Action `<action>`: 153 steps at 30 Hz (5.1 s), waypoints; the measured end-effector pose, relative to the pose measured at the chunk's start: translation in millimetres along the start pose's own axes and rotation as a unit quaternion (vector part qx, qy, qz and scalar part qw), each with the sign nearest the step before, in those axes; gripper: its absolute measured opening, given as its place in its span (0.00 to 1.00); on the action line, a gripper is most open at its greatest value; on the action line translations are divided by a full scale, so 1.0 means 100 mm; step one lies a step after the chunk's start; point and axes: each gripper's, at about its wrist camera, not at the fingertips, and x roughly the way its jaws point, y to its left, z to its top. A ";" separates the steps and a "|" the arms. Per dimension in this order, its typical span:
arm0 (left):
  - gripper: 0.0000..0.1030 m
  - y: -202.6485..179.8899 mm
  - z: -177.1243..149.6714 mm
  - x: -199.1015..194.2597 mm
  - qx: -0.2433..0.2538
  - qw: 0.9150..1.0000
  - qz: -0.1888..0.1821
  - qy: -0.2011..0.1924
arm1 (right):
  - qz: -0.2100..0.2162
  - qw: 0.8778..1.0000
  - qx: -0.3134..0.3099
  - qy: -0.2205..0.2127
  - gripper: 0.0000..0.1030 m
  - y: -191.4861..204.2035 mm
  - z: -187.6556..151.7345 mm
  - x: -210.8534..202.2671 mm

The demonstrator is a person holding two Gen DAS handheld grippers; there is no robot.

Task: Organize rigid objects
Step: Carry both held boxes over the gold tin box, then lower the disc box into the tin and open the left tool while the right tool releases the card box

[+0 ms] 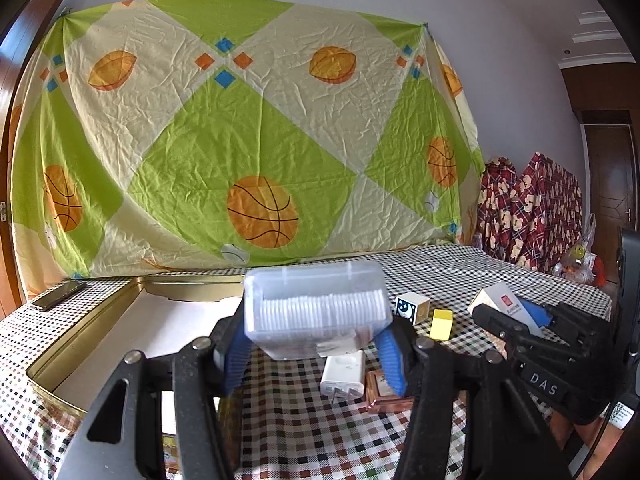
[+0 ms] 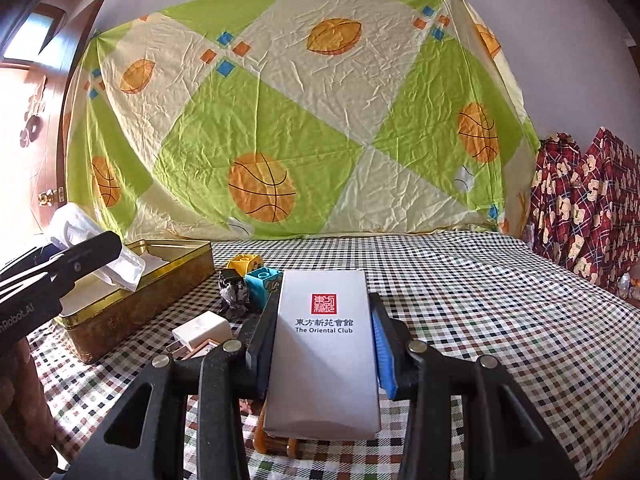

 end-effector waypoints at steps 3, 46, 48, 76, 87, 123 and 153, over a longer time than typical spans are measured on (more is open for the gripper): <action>0.53 0.03 0.00 -0.01 -0.002 1.000 0.001 -0.001 | 0.005 1.000 -0.005 -0.001 0.42 0.07 0.00 0.00; 0.53 0.73 -0.05 -0.16 -0.062 0.997 0.050 -0.005 | 0.079 0.994 -0.081 0.000 0.42 1.04 0.12 0.03; 0.53 0.75 -0.04 -0.16 -0.064 0.997 0.051 -0.004 | 0.083 0.993 -0.082 -0.002 0.42 1.08 0.13 0.04; 0.53 1.10 -0.06 -0.23 -0.098 0.993 0.073 -0.009 | 0.125 0.987 -0.097 0.010 0.42 1.41 0.17 0.19; 0.53 1.28 -0.06 -0.21 -0.118 0.989 0.085 0.004 | 0.144 0.984 -0.101 0.030 0.42 1.53 0.18 0.27; 0.53 1.72 0.02 0.04 -0.138 0.983 0.096 0.075 | 0.178 0.976 -0.118 0.037 0.42 1.75 0.37 0.34; 0.53 2.05 0.27 1.05 -0.089 0.952 0.064 0.287 | 0.194 0.957 -0.087 0.199 0.42 2.25 0.73 1.87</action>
